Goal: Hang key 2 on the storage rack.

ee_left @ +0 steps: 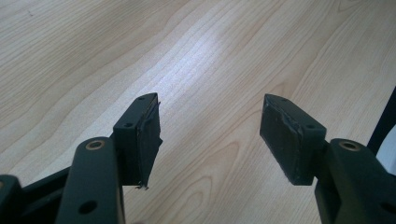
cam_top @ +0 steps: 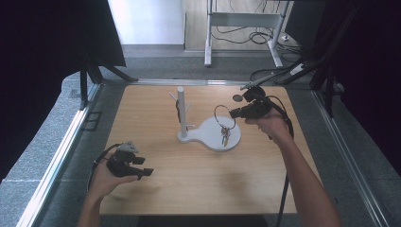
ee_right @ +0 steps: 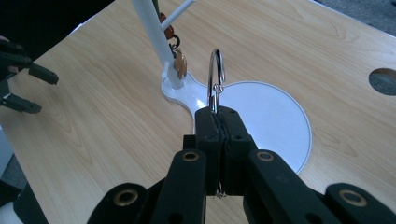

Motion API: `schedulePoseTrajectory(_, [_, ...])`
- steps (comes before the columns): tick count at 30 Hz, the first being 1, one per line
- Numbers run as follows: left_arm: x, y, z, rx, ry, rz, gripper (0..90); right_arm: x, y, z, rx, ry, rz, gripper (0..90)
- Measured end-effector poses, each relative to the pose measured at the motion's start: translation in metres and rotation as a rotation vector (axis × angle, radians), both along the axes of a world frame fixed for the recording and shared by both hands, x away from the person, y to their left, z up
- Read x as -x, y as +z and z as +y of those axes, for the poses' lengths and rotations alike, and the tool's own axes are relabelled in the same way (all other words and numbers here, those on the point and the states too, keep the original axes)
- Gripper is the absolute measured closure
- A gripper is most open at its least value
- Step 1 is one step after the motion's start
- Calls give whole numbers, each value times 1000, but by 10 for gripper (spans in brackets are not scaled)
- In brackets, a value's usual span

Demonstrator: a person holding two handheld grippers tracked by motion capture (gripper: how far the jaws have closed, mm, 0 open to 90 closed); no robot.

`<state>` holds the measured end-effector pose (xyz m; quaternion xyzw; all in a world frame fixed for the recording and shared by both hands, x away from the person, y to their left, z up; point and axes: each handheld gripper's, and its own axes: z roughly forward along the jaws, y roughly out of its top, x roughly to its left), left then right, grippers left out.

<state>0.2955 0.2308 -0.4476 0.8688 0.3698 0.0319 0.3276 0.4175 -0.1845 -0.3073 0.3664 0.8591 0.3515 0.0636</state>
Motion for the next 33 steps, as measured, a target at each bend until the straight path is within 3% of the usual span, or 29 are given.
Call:
schedulePoseTrajectory(14, [1, 1, 3, 9, 2, -4, 389, -16, 12, 8, -11, -12, -6, 886])
schedulePoseTrajectory(33, [1, 2, 5, 19, 5, -2, 389, -35, 11, 25, -18, -8, 2, 886])
